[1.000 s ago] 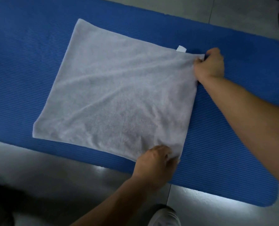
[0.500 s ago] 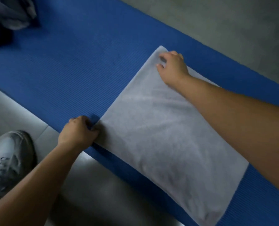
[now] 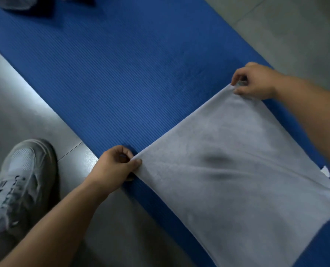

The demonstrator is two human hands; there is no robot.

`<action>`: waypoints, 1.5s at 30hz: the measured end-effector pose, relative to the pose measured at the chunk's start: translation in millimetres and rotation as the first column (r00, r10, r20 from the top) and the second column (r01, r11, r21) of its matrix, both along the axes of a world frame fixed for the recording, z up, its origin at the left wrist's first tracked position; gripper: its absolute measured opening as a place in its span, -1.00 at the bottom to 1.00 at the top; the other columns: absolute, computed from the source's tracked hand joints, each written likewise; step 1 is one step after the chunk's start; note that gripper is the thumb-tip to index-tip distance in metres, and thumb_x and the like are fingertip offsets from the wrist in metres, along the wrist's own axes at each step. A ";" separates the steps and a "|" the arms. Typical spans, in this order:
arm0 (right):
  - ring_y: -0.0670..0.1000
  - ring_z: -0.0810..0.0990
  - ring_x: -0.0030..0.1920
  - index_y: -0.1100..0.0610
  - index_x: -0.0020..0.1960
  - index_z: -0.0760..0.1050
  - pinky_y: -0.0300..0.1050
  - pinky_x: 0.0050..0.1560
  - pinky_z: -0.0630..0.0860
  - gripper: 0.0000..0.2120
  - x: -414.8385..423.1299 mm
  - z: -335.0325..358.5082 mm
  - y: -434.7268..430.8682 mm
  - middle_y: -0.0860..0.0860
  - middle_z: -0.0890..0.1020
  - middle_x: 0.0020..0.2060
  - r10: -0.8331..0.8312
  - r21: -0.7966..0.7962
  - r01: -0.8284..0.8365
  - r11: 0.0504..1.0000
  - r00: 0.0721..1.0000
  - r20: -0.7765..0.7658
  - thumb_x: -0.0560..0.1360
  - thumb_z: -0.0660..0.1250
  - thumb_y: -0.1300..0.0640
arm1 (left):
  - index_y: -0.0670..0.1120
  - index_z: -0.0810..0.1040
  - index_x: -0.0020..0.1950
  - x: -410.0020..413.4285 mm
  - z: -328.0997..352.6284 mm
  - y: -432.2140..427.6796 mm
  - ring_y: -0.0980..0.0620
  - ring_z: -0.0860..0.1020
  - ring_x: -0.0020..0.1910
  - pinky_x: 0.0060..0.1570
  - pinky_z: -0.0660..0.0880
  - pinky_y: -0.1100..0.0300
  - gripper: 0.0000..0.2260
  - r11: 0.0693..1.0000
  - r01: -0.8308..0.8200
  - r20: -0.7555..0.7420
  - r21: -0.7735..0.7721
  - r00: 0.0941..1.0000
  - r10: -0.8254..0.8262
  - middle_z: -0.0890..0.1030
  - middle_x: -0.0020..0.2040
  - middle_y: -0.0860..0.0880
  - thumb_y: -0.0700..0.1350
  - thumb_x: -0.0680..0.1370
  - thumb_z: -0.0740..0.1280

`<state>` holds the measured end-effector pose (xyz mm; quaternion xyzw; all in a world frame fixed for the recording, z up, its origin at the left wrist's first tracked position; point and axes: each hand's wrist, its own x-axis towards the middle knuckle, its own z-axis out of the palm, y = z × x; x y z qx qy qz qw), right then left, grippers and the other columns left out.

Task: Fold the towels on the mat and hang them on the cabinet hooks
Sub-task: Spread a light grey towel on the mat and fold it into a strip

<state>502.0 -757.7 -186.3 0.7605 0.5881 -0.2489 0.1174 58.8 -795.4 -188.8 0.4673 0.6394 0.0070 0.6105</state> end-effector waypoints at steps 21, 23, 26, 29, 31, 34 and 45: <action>-0.20 0.60 -0.39 0.30 0.13 0.60 -0.36 -0.28 0.54 -0.81 -31.1 26.6 101.0 0.21 0.65 -0.16 -0.229 0.394 0.321 0.862 0.937 -0.263 0.57 0.37 0.22 | -0.08 0.63 -0.10 -20.1 -0.8 70.4 -0.13 0.64 -0.21 -0.12 0.64 -0.11 -0.85 0.872 -0.235 -0.115 0.429 0.944 0.310 0.66 -0.19 -0.13 -0.03 0.60 0.40; -0.11 0.56 -0.15 0.19 0.11 0.62 -0.26 -0.10 0.47 -0.80 -39.7 16.5 111.0 0.11 0.66 -0.03 -0.243 0.539 0.330 0.775 0.943 -0.228 0.55 0.32 0.13 | -0.13 0.60 -0.08 -14.1 6.1 72.6 -0.01 0.55 -0.29 -0.25 0.56 0.01 -0.83 0.801 -0.243 -0.034 0.547 0.950 0.311 0.64 -0.19 -0.15 -0.03 0.60 0.39; -0.17 0.51 -0.16 -0.08 -0.10 0.53 -0.36 -0.07 0.46 -0.93 -48.7 15.2 103.4 -0.09 0.58 -0.14 -0.226 0.596 0.392 0.701 0.914 -0.336 0.50 0.28 0.06 | -0.15 0.61 -0.08 -6.6 22.8 61.7 0.00 0.54 -0.27 -0.24 0.51 0.05 -0.83 0.737 -0.248 0.127 0.629 0.968 0.217 0.63 -0.17 -0.18 -0.06 0.58 0.43; -0.17 0.54 -0.23 -0.11 -0.23 0.47 -0.16 -0.05 0.59 -0.86 -43.8 30.1 77.5 -0.19 0.54 -0.30 -0.271 0.605 0.540 0.585 0.833 -0.482 0.47 0.35 -0.09 | -0.15 0.61 -0.11 -8.2 37.9 28.9 0.00 0.61 -0.21 -0.17 0.55 0.10 -0.86 0.727 -0.084 0.178 0.681 0.982 -0.053 0.64 -0.20 -0.09 -0.10 0.57 0.45; -0.10 0.58 -0.24 -0.09 -0.31 0.48 0.00 -0.08 0.65 -0.77 -35.9 42.4 48.2 -0.16 0.56 -0.36 -0.301 0.577 0.651 0.494 0.750 -0.588 0.44 0.42 -0.14 | -0.12 0.62 -0.14 -9.0 39.0 0.7 0.05 0.61 -0.19 -0.13 0.56 0.09 -0.86 0.691 0.084 0.127 0.718 0.960 -0.249 0.64 -0.21 0.01 -0.07 0.55 0.44; -0.13 0.58 -0.26 -0.05 -0.27 0.53 -0.12 -0.16 0.63 -0.85 -25.7 46.5 -14.1 -0.15 0.60 -0.34 -0.363 0.499 0.732 0.464 0.671 -0.646 0.42 0.46 -0.02 | -0.03 0.64 -0.14 -6.0 28.7 -42.4 0.11 0.61 -0.13 -0.08 0.54 0.00 -0.85 0.610 0.332 0.030 0.720 0.862 -0.505 0.62 -0.18 0.12 0.02 0.53 0.40; -0.19 0.57 -0.15 0.04 -0.07 0.63 -0.38 -0.07 0.50 -0.74 3.0 2.3 -196.1 -0.08 0.63 -0.13 -0.670 0.338 0.849 0.407 0.529 -0.521 0.49 0.29 0.36 | 0.11 0.64 -0.11 31.2 -11.7 -173.4 0.05 0.54 -0.14 -0.03 0.43 0.13 -0.90 0.343 0.538 -0.177 0.770 0.697 -0.695 0.55 -0.16 0.18 0.11 0.48 0.45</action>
